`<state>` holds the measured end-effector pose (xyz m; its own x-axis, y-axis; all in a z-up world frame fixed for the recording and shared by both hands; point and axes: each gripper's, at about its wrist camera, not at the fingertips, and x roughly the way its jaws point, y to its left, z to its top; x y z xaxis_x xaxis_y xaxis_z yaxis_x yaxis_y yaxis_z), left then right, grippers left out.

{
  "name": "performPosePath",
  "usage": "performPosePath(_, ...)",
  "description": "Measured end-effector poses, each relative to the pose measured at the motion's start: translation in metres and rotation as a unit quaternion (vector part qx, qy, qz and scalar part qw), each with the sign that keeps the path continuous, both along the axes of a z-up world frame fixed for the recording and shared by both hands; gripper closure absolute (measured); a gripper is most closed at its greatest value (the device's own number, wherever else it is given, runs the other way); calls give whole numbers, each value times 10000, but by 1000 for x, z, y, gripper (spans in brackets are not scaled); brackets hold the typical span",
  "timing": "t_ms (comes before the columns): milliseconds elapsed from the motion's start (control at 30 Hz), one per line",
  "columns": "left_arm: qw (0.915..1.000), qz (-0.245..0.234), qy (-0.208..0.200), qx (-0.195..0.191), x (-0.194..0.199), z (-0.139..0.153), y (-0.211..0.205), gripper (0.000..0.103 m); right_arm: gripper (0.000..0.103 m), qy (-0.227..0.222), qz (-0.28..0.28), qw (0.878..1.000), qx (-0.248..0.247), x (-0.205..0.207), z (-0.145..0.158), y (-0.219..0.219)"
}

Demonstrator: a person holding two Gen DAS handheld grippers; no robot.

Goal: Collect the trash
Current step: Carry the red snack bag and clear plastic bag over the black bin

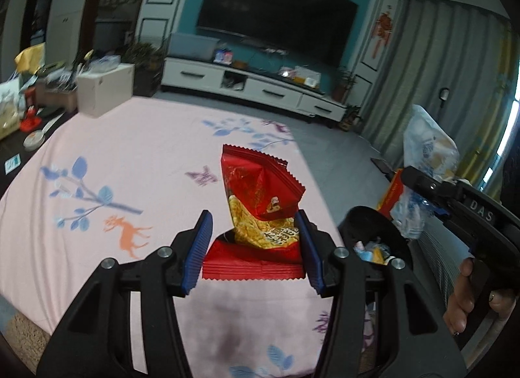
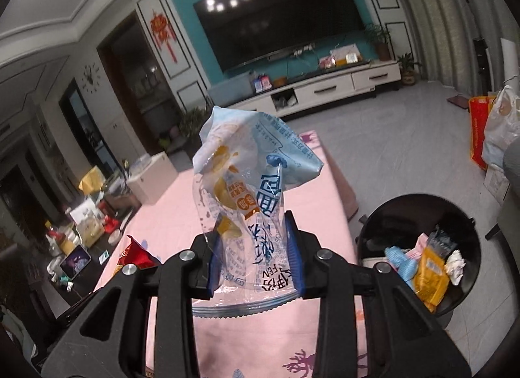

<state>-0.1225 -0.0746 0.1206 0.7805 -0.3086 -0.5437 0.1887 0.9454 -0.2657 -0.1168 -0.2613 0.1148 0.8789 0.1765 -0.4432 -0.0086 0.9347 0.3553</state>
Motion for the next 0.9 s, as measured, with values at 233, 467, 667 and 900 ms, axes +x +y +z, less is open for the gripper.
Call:
performPosePath(233,9983,-513,-259,-27,-1,23,-40,50,68,-644,-361,9973,37,-30,38,-29)
performPosePath(467,9921,-1203,-328,-150,9,36,-96,50,68,-969,-1422,9847,-272,-48,62,-70)
performPosePath(667,9803,-1963,54,-220,20,20,-146,50,68,-576,-1913,9798,42,-42,23,-119)
performPosePath(900,9706,-2351,513,-59,41,-11,-199,50,68,136,-2376,9698,542,-25,-25,-168)
